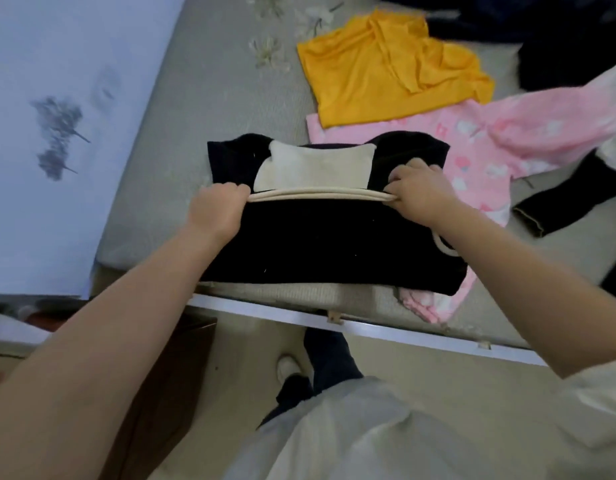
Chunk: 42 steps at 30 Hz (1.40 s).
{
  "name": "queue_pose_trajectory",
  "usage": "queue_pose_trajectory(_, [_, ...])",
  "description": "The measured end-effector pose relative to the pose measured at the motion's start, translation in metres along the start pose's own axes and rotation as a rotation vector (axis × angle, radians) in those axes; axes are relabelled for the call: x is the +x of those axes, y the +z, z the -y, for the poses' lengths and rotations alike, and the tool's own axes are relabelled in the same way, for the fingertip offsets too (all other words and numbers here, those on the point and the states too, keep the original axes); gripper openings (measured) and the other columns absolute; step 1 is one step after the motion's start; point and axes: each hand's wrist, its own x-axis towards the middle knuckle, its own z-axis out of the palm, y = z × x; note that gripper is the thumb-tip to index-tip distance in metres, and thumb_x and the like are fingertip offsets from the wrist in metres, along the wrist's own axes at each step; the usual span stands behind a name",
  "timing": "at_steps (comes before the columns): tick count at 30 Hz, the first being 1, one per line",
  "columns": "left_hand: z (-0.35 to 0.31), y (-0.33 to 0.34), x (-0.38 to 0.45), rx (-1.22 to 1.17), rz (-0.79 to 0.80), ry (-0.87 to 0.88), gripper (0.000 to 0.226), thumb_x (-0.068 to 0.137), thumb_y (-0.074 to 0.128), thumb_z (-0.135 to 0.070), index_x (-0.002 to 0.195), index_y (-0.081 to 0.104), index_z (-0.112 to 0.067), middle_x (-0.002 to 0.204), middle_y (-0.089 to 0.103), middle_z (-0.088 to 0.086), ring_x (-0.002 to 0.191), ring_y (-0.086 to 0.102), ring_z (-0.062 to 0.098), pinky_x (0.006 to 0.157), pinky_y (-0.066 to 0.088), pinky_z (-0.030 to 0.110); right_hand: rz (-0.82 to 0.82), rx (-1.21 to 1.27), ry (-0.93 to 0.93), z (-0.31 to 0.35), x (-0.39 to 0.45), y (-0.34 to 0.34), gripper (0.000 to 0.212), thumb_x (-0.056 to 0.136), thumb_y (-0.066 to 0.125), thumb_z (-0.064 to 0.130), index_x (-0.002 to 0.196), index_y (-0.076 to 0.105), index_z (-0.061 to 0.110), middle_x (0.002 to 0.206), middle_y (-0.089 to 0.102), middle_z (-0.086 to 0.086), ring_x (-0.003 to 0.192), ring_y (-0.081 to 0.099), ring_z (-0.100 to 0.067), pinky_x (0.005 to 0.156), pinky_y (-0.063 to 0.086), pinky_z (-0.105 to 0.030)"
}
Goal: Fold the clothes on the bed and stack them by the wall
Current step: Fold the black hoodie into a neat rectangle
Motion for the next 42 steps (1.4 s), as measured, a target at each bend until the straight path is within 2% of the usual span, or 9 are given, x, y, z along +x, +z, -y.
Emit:
queue_pose_trajectory(5, [0.004,-0.011,0.069,0.083,-0.023,-0.099,0.023,0.086,0.039,0.001,0.105,0.052,-0.001,0.103,0.056,0.018,0.095,0.051,0.035,0.07,0.028,0.036,-0.005,-0.232,0.024,-0.031,0.063,-0.018,0.025,0.091,0.045,0.018,0.107,0.064,0.02,0.115,0.05,-0.004,0.115,0.038,-0.025,0.098,0.026,-0.038])
queue_pose_trajectory(10, [0.013,-0.001,0.122,0.056,-0.122,-0.22,0.026,0.086,0.04,-0.001,0.108,0.054,0.0,0.104,0.057,0.019,0.1,0.049,0.034,0.086,0.025,0.038,-0.165,-0.161,0.157,-0.053,0.113,-0.006,0.029,0.084,0.046,0.005,0.109,0.061,0.008,0.123,0.045,-0.011,0.125,0.029,-0.028,0.111,0.003,-0.054])
queue_pose_trajectory(14, [0.023,0.022,0.164,0.139,0.002,-0.208,0.025,0.088,0.039,-0.004,0.108,0.055,-0.006,0.103,0.059,0.013,0.101,0.05,0.031,0.107,0.016,0.046,-0.101,-0.1,0.245,-0.051,0.154,0.019,0.028,0.082,0.045,0.0,0.106,0.06,0.004,0.123,0.045,-0.016,0.129,0.028,-0.031,0.106,-0.01,-0.064])
queue_pose_trajectory(20, [0.032,0.072,0.224,0.058,-0.04,-0.187,0.03,0.089,0.036,0.002,0.114,0.053,0.002,0.115,0.054,0.022,0.115,0.045,0.034,0.108,0.0,0.06,-0.069,0.009,0.443,-0.06,0.205,0.056,0.033,0.089,0.041,0.005,0.121,0.051,0.006,0.145,0.028,-0.019,0.141,0.008,-0.035,0.104,-0.007,-0.067])
queue_pose_trajectory(22, [0.026,0.092,0.221,-0.074,-0.12,-0.239,0.031,0.088,0.043,0.001,0.118,0.052,0.006,0.125,0.051,0.026,0.125,0.041,0.039,0.105,0.008,0.065,-0.203,0.049,0.38,-0.058,0.204,0.068,0.031,0.09,0.043,0.005,0.118,0.055,0.001,0.141,0.039,-0.024,0.136,0.026,-0.041,0.1,0.006,-0.073])
queue_pose_trajectory(24, [0.022,0.106,0.209,-0.209,-0.241,-0.15,0.032,0.086,0.048,-0.007,0.114,0.057,0.008,0.124,0.054,0.029,0.121,0.045,0.046,0.099,0.018,0.066,-0.504,0.029,0.206,-0.058,0.197,0.076,0.024,0.086,0.049,0.008,0.102,0.066,-0.001,0.121,0.059,-0.024,0.117,0.05,-0.045,0.092,0.022,-0.073])
queue_pose_trajectory(26, [0.019,0.122,0.192,-0.256,-0.275,-0.033,0.041,0.086,0.043,-0.019,0.116,0.058,0.005,0.128,0.051,0.028,0.124,0.04,0.045,0.099,0.016,0.062,-0.624,0.074,0.079,-0.044,0.185,0.088,0.028,0.086,0.048,0.018,0.1,0.068,0.004,0.118,0.062,-0.02,0.114,0.055,-0.041,0.093,0.026,-0.068])
queue_pose_trajectory(32, [0.048,0.156,0.179,-0.257,0.048,-0.17,0.06,0.087,0.03,-0.04,0.138,0.04,-0.009,0.148,0.025,0.022,0.139,0.016,0.039,0.111,0.006,0.052,-0.15,0.148,0.1,-0.015,0.174,0.122,0.046,0.086,0.044,0.041,0.122,0.06,0.017,0.135,0.051,-0.013,0.125,0.045,-0.038,0.098,0.021,-0.068])
queue_pose_trajectory(42, [0.07,0.175,0.189,-0.303,0.112,-0.271,0.082,0.074,0.021,-0.063,0.14,0.036,-0.016,0.147,0.007,0.035,0.138,0.0,0.047,0.104,0.001,0.065,-0.075,0.241,0.498,-0.087,0.177,0.151,0.074,0.082,0.01,0.054,0.143,0.03,0.018,0.153,0.021,-0.007,0.142,0.016,-0.025,0.112,-0.006,-0.049])
